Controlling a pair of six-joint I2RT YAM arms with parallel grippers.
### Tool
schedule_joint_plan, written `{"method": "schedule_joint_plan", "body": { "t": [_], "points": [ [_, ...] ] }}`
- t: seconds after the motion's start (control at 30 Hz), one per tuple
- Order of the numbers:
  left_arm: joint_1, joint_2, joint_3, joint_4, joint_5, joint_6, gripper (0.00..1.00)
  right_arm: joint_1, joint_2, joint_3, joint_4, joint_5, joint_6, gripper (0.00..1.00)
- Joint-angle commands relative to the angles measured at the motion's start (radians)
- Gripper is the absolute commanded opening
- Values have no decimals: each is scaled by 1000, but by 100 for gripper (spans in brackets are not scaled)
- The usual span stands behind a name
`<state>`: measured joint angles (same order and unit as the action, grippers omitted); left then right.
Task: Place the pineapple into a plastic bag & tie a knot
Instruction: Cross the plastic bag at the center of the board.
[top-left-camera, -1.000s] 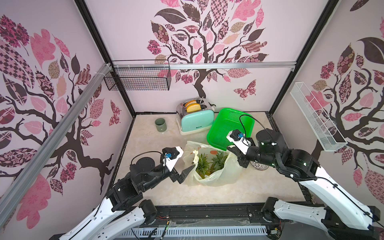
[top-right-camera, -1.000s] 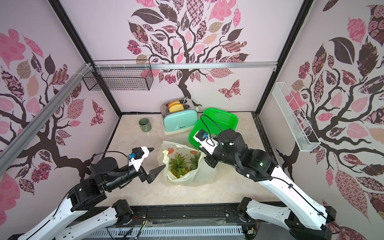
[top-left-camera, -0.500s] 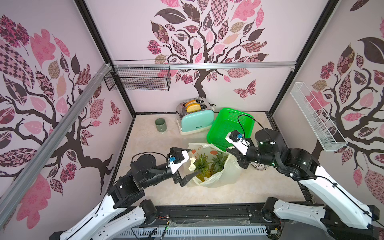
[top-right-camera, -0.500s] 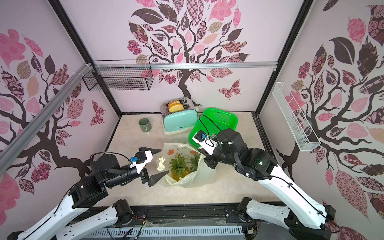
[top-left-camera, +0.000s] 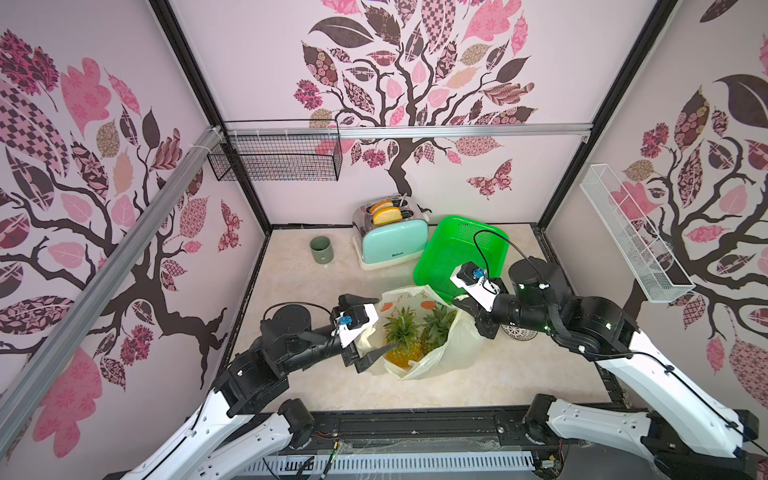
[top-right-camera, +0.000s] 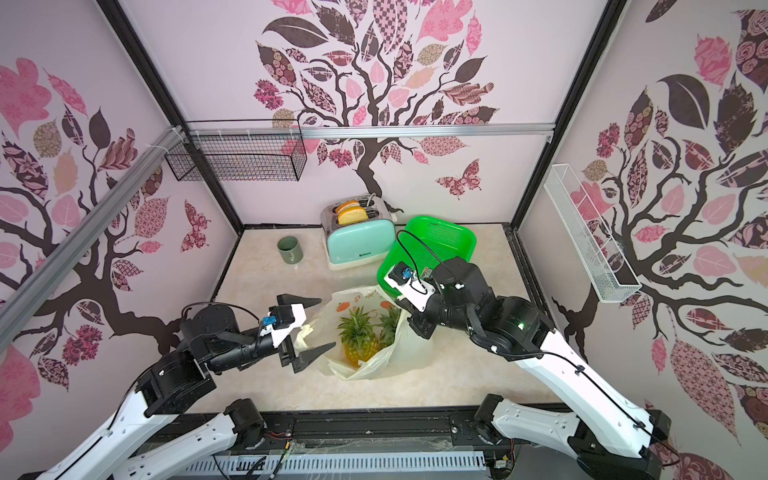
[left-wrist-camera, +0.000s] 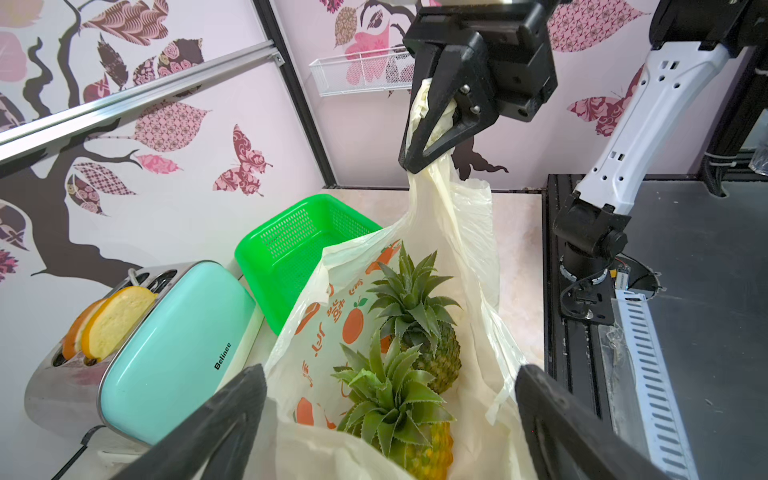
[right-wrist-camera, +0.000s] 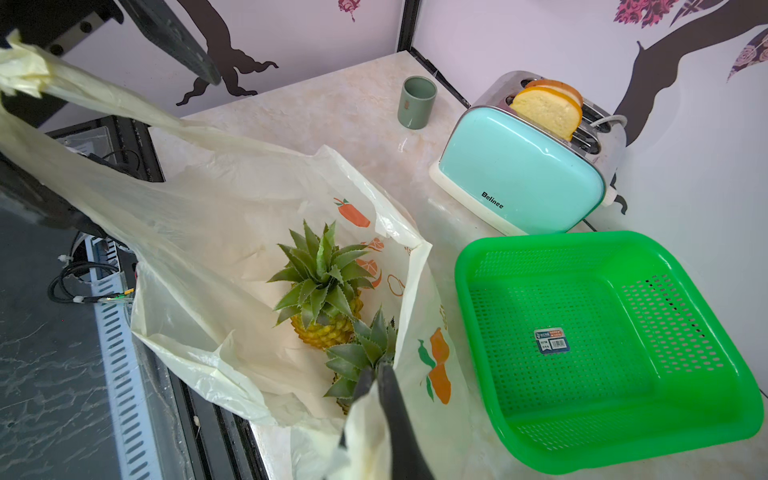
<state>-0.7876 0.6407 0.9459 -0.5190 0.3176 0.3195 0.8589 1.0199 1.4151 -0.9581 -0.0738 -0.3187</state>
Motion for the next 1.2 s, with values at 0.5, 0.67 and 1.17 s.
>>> {"method": "schedule_joint_plan", "body": {
  "t": [0.5,0.67,1.17],
  "points": [
    [217,-25,78,-258,460,119,98,-1,3,61,-36,-8,0,0],
    [216,-5,72,-307,434,211,98,-1,4,69,-45,-13,0,0],
    [217,19,37,-196,391,304,45,-1,9,71,-52,-34,0,0]
  ]
}}
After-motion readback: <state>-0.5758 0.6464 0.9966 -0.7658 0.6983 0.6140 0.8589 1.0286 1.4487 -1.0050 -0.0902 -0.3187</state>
